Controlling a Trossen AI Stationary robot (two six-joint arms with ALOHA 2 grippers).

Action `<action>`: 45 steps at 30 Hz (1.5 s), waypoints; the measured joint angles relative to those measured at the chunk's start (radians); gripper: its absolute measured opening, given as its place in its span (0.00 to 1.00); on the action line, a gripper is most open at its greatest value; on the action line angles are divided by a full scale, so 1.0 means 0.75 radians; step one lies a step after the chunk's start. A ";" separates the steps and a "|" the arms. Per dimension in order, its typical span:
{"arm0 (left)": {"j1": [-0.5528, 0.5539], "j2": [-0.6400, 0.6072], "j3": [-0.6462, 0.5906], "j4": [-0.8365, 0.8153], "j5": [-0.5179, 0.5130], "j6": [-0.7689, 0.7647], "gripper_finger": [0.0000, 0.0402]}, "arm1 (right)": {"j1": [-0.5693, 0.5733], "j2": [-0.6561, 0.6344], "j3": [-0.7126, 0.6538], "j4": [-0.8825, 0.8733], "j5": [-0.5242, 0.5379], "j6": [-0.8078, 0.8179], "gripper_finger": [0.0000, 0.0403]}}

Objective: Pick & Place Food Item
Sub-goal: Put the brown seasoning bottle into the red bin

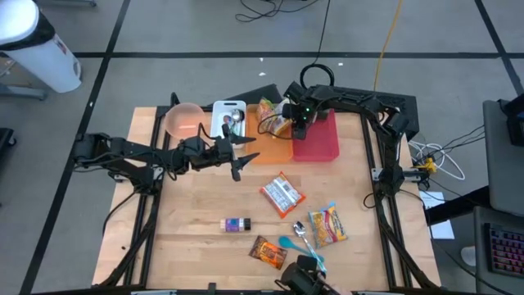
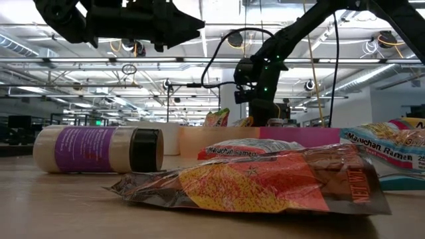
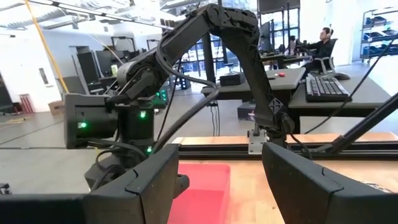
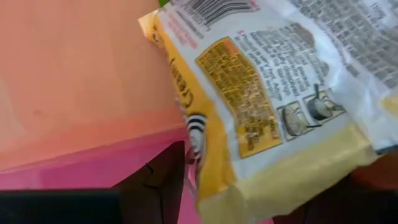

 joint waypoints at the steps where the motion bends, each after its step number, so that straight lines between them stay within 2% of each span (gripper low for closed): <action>1: 0.000 0.000 0.000 0.000 0.002 0.000 0.60 | 0.000 0.000 0.000 0.006 0.009 0.000 0.40; 12: 0.000 0.000 0.000 -0.001 0.006 0.001 0.60 | -0.001 0.003 -0.001 0.025 0.010 -0.007 0.28; 20: 0.000 0.000 0.000 -0.001 0.006 0.001 0.60 | 0.007 0.003 -0.001 0.039 0.010 -0.023 0.29; 30: 0.000 0.000 0.000 -0.011 0.006 0.001 0.60 | 0.027 -0.055 -0.006 0.011 0.006 -0.026 0.42; 39: 0.000 0.000 0.000 -0.011 0.006 0.001 0.60 | 0.052 -0.110 -0.005 -0.142 0.013 -0.060 0.56; 45: 0.000 0.000 0.000 -0.023 0.007 0.002 0.60 | 0.102 -0.111 -0.045 -0.137 0.162 -0.179 0.61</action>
